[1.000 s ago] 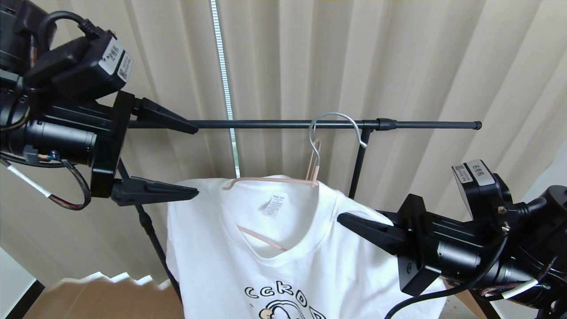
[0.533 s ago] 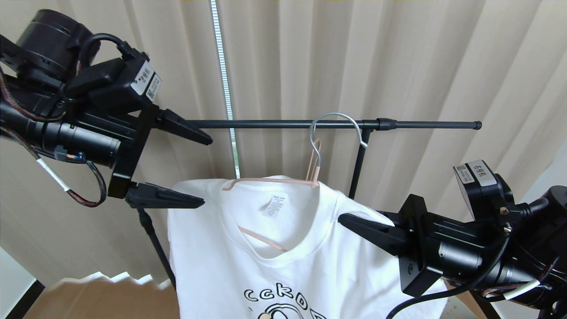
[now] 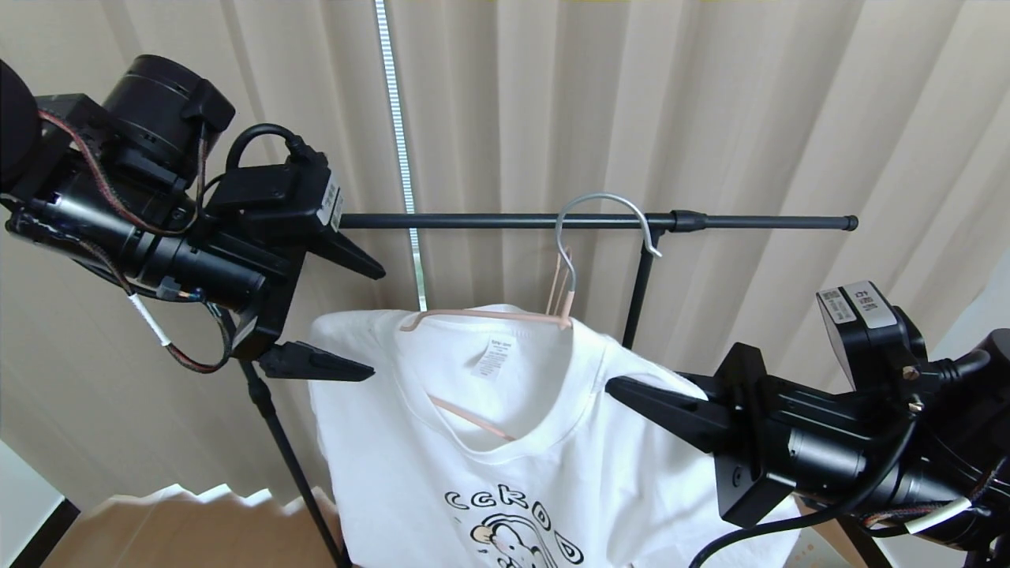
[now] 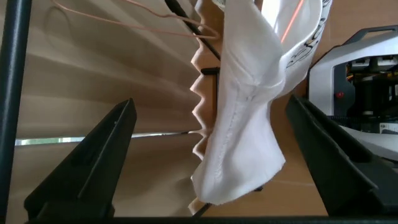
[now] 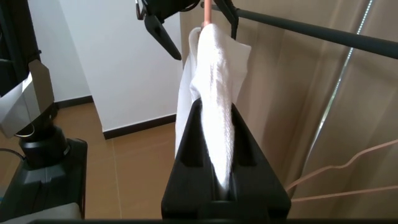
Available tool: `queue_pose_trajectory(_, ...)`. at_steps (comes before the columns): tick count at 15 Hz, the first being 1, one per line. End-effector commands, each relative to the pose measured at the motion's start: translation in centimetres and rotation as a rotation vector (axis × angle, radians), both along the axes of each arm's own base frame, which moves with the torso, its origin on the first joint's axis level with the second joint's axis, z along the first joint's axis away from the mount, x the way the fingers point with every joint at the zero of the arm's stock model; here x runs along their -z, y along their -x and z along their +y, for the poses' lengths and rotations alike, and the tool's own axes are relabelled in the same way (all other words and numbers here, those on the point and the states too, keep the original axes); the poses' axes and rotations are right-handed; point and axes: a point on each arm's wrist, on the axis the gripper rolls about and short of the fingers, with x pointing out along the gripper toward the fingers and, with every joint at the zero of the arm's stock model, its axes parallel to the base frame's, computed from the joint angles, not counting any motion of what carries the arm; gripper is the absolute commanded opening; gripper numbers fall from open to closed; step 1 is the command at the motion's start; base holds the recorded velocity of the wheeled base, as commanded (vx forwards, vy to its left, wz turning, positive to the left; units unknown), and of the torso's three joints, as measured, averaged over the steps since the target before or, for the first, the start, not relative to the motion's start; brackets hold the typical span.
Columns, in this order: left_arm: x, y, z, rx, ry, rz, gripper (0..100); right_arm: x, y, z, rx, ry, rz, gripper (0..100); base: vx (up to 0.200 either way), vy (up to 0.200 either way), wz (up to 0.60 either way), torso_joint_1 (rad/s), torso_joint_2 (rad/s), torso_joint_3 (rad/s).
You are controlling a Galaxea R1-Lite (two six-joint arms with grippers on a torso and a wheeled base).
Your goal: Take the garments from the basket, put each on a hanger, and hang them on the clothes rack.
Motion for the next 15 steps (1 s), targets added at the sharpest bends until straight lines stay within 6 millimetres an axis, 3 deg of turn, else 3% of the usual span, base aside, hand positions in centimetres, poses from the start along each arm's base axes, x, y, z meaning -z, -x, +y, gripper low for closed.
queue_pose_trajectory(1, 0.3, -0.5, -0.1, -0.006, -0.011, 0.006, 100, 0.0, 0.1, 0.0, -0.001, 0.000, 0.001, 0, 0.000, 0.000, 0.00, 0.000, 0.00, 0.000)
queue_pose_trajectory(5, 1.0, -2.3, -1.0, -0.031, -0.056, 0.006, 100, 0.0, 0.2, -0.1, -0.004, 0.000, 0.003, 0, 0.000, 0.000, 0.00, 0.000, 0.00, 0.000)
queue_pose_trajectory(15, 1.5, -2.5, -3.8, 0.041, 0.012, 0.077, 100, 0.2, 0.3, 0.0, -0.009, 0.006, 0.011, 0, 0.000, 0.000, 0.00, 0.000, 0.00, 0.000)
